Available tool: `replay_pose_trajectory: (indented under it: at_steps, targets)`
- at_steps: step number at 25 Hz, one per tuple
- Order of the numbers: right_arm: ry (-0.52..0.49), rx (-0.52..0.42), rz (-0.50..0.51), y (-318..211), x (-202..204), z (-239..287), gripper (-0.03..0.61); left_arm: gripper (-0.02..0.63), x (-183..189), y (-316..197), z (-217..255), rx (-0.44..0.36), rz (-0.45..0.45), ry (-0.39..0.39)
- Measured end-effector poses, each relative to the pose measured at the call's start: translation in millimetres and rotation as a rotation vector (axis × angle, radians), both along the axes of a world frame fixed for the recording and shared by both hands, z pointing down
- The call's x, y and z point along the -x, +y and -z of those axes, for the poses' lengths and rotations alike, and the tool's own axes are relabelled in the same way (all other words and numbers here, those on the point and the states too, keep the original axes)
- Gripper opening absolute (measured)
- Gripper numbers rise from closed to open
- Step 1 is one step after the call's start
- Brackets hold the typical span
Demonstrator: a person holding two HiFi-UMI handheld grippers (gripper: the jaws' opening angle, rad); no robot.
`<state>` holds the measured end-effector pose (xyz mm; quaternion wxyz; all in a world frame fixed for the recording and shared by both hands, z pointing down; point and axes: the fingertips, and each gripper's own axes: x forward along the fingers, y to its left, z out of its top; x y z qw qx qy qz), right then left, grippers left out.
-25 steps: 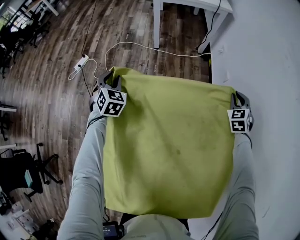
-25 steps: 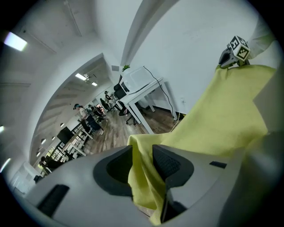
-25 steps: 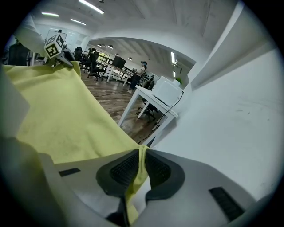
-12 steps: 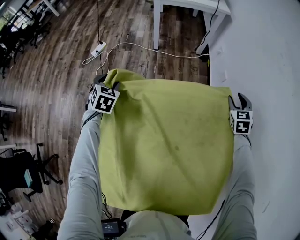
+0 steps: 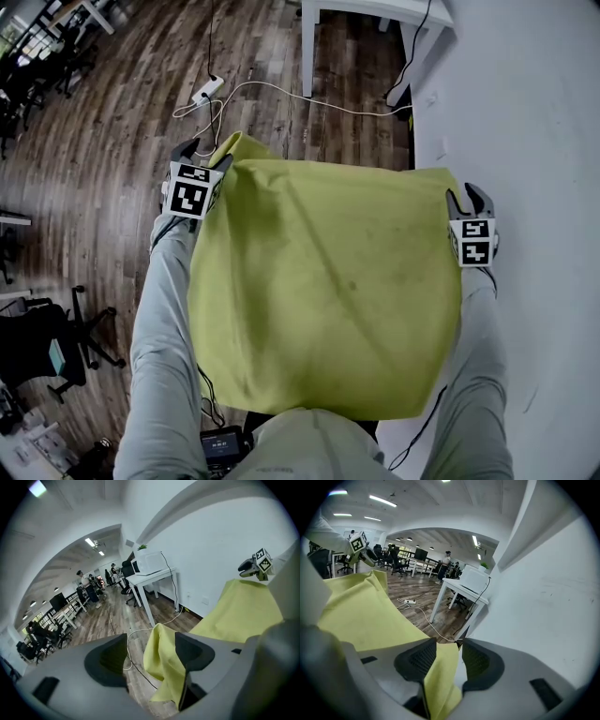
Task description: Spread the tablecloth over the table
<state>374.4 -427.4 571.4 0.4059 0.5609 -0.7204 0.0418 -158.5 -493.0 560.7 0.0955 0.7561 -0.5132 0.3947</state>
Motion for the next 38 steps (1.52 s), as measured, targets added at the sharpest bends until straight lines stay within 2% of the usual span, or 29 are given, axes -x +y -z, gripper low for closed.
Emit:
replay_pose_trajectory:
  at_steps: [6, 11, 18, 25, 29, 31, 33, 35, 38]
  targets:
    - [-0.009, 0.008, -0.005, 17.2, -3.0, 6.3, 0.172, 0.336, 11.1, 29.4, -6.6, 0.053, 0.007, 0.032]
    - [-0.005, 0.052, -0.023, 52.1, -12.9, -2.9, 0.17, 0.336, 18.4, 64.6, -26.0, 0.122, 0.006, 0.057]
    - [-0.038, 0.079, -0.072, 101.2, -11.8, -9.2, 0.17, 0.336, 21.5, 103.6, -35.3, 0.158, 0.032, 0.104]
    - [-0.073, 0.161, -0.14, 148.4, -26.5, -38.8, 0.17, 0.336, 24.8, 153.0, -68.1, 0.252, 0.062, 0.122]
    - [-0.121, 0.206, -0.179, 148.6, -31.7, -50.2, 0.158, 0.324, 28.3, 159.3, -79.0, 0.283, 0.133, 0.218]
    - [-0.121, 0.224, -0.166, 147.9, -28.6, -51.4, 0.116, 0.283, 25.1, 160.6, -80.4, 0.306, 0.146, 0.274]
    - [-0.094, 0.235, -0.154, 148.6, -27.3, -53.4, 0.043, 0.21, 21.3, 162.0, -79.9, 0.316, 0.13, 0.284]
    - [-0.064, 0.238, -0.153, 149.6, -30.2, -55.3, 0.028, 0.108, 20.1, 161.0, -78.8, 0.297, 0.098, 0.22]
    - [-0.031, 0.233, -0.149, 149.5, -35.8, -53.4, 0.028, 0.044, 19.7, 158.0, -78.1, 0.265, 0.034, 0.096]
